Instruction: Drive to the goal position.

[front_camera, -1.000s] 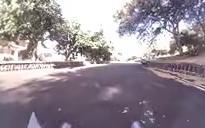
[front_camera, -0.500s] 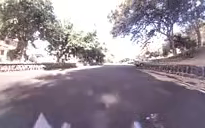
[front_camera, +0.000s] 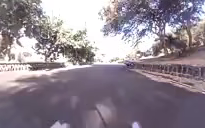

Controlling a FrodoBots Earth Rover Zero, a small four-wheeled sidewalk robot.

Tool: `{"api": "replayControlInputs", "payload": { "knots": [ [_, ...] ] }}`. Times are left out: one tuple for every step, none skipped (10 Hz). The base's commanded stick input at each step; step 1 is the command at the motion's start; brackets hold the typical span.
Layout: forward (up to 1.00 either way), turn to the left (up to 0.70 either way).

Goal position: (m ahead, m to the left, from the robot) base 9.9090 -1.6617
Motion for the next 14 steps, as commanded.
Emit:
{"api": "replayControlInputs", "payload": {
  "knots": [
    [0.98,0.00],
    [0.98,0.00],
    [0.47,0.00],
    [0.24,0.00],
    [0.01,0.00],
    [0.00,0.00],
    [0.00,0.00],
    [0.00,0.00],
    [0.00,0.00],
    [0.00,0.00],
    [0.00,0.00],
    [0.00,0.00],
    [0.00,0.00],
    [0.00,0.00]
  ]
}}
